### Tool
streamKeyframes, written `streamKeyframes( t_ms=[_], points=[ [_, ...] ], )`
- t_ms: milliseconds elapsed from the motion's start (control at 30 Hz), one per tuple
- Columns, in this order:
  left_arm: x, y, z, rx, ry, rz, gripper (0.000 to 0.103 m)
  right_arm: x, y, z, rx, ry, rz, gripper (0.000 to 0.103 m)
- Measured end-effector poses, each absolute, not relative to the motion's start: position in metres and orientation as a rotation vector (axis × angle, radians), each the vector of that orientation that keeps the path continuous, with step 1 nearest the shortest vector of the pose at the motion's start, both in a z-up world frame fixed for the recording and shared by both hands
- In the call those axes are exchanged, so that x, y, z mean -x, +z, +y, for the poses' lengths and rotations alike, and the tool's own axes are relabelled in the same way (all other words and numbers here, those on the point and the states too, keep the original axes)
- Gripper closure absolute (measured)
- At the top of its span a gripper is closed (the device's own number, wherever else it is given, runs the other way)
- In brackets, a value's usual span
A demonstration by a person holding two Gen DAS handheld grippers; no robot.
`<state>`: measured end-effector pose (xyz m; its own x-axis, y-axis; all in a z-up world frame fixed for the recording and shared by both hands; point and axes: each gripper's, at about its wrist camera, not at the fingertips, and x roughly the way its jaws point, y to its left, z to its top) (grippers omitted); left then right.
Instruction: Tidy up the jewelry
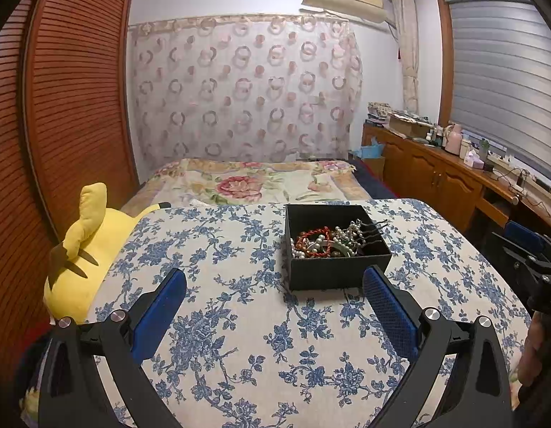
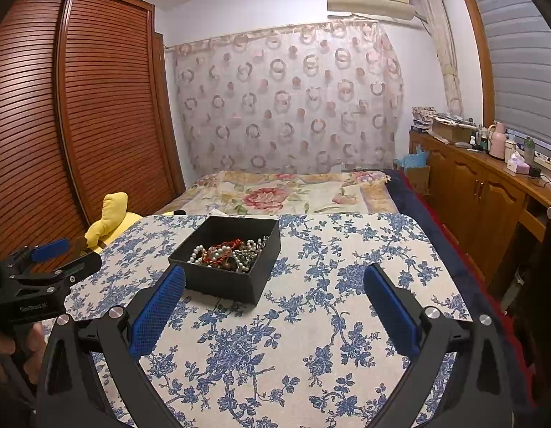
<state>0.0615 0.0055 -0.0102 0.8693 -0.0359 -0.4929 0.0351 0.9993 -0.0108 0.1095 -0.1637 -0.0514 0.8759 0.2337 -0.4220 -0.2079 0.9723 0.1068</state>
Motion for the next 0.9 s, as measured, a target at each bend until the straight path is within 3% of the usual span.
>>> streamKeyframes(
  t_ms=[900],
  points=[
    [-0.0582, -0.0092, 0.0028, 0.003, -0.042, 0.509, 0.007, -0.1091, -0.0587, -0.1677, -0.058, 0.220, 0.461, 0.002]
  ],
)
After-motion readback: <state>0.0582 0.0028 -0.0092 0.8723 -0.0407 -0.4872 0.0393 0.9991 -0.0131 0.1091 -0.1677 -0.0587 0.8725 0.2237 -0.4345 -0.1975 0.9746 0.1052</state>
